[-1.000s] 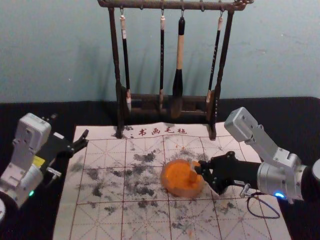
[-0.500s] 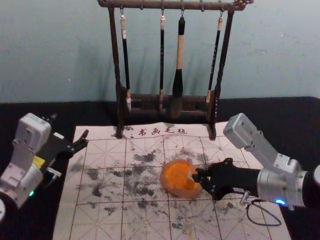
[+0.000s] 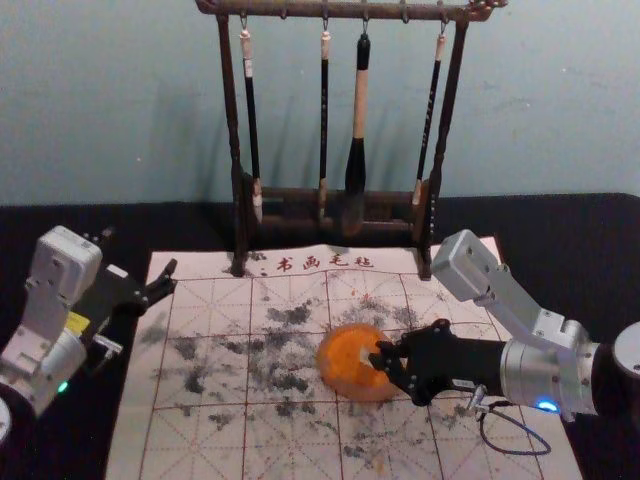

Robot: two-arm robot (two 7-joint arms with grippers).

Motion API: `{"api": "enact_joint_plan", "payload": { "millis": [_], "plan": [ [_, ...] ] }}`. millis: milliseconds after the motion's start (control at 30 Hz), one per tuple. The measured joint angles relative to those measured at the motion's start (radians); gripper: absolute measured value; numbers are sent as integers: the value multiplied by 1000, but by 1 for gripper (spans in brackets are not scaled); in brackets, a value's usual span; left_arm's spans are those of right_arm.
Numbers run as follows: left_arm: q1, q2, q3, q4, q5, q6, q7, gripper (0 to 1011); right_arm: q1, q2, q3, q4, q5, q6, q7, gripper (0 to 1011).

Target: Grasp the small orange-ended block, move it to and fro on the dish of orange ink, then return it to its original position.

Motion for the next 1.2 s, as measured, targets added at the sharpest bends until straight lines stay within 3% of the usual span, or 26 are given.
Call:
{"api": "enact_joint_plan", "payload": {
  "millis": [567, 833, 1200],
  "plan": [
    [0, 0, 0, 0, 0, 0, 0, 1001, 37, -33, 9, 38, 0, -2, -33, 57],
    [0, 0, 0, 0, 0, 0, 0, 1001, 15, -15, 57, 5, 22, 20, -65, 57],
    [0, 0, 0, 0, 0, 0, 0, 1001, -88, 67, 174, -124, 99, 50, -113, 57]
  ]
}}
